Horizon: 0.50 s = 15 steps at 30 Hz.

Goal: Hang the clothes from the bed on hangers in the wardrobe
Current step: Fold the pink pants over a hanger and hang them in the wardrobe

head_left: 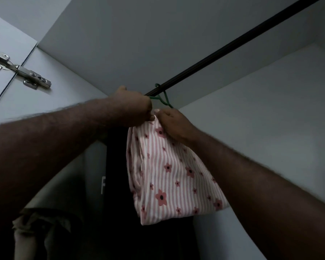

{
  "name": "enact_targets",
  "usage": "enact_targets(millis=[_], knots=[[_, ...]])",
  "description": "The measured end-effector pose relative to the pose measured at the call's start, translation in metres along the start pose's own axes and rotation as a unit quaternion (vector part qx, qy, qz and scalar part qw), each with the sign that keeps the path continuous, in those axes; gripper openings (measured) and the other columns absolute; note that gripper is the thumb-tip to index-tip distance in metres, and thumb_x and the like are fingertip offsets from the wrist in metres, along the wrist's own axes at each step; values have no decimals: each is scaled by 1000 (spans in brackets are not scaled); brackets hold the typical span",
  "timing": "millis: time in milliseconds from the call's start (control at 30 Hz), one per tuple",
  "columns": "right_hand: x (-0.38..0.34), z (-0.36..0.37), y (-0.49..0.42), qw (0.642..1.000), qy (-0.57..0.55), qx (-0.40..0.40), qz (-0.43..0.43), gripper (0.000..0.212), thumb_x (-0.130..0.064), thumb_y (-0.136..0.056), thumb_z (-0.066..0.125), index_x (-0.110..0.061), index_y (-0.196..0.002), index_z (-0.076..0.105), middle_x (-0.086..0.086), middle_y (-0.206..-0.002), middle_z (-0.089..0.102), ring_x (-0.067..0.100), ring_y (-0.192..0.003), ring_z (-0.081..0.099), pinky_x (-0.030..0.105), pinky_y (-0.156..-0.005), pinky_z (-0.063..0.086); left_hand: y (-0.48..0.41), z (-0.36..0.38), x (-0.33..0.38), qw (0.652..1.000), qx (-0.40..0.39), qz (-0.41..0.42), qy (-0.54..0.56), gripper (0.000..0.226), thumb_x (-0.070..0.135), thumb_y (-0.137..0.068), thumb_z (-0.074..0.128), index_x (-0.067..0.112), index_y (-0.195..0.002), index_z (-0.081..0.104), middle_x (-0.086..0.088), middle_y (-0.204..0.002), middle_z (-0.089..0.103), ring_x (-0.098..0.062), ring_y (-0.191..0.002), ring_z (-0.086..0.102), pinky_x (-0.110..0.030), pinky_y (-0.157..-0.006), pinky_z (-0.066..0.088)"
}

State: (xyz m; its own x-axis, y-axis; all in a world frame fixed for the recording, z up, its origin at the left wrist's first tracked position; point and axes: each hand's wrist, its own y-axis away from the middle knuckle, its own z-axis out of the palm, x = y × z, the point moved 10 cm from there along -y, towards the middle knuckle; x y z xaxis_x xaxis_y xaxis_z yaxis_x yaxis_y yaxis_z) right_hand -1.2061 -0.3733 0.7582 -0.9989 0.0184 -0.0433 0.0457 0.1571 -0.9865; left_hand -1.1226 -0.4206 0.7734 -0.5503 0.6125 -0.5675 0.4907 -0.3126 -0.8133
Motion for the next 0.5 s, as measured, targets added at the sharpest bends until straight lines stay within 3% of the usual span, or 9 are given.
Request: enact_targets(millis=[67,200,500], knots=[[21,-3,9,998,55,-6,6,42,-32,-106,36,-22,-67,49,-2,-72,57,14,-67,52,30,-67,38,2,3,-3,1000,-1,3,12,36,48,-99,44,20,-106,65,-4,-108,64,-25,-106,58,-43,-97,35],[77,-15,21,987,154,-9,48,37,-37,-106,30,-15,-99,59,9,-106,66,25,-100,59,38,-90,45,6,3,-8,1000,9,10,16,38,50,-99,42,21,-110,65,-2,-109,65,-24,-106,58,-40,-95,35],[107,-20,22,976,190,-23,102,44,-36,-106,32,-7,-128,57,15,-131,59,29,-120,54,30,-94,40,6,6,-18,999,21,12,-25,35,48,-100,40,22,-105,63,1,-94,60,-22,-97,59,-37,-98,37]])
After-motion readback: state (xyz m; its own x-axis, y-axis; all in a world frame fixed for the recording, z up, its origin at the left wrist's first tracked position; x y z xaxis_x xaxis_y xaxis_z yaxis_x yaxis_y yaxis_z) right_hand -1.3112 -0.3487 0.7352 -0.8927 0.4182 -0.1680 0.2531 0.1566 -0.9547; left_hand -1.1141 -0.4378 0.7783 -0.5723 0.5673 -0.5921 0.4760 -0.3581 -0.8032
